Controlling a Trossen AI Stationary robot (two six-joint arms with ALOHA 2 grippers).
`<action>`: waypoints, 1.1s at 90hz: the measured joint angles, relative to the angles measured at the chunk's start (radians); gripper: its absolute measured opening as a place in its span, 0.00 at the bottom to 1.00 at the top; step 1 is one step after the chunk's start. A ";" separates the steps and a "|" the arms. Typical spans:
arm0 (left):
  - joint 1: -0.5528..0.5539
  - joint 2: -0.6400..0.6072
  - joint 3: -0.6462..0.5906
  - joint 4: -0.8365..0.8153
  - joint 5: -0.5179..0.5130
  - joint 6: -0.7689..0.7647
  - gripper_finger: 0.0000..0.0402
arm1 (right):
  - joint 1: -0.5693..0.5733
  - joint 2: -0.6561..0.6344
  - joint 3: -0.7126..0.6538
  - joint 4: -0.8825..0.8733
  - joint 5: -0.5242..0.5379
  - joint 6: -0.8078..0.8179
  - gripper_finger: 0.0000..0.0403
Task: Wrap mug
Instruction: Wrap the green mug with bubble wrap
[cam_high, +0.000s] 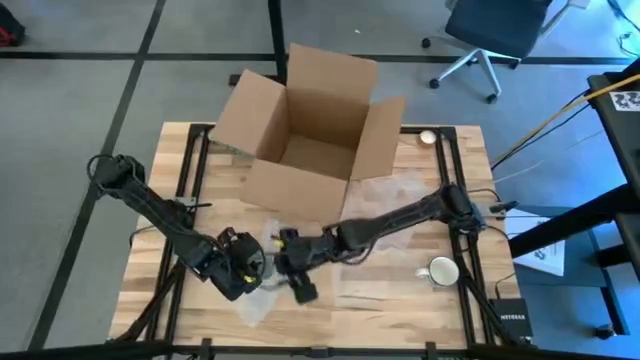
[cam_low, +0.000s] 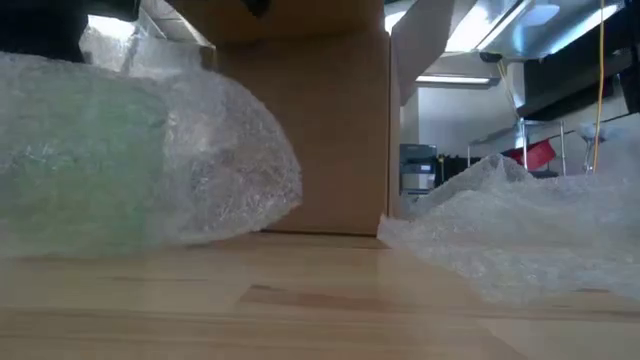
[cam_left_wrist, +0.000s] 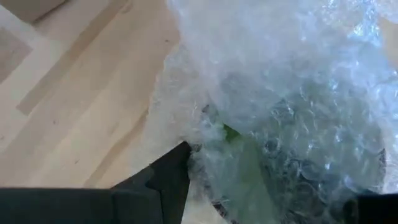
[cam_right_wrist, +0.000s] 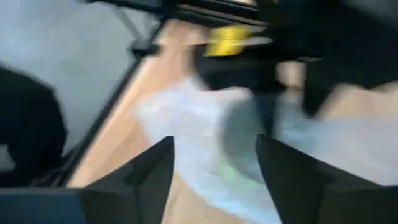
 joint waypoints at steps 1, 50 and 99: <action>0.000 0.000 0.000 0.000 0.000 0.001 0.42 | 0.003 0.004 0.000 -0.003 0.010 -0.013 0.58; 0.003 0.001 0.000 0.033 -0.024 0.030 0.42 | 0.025 0.192 0.005 0.080 0.272 -0.136 0.64; 0.041 0.000 0.001 0.218 -0.069 0.223 0.42 | 0.019 0.203 0.002 0.013 0.217 -0.158 0.06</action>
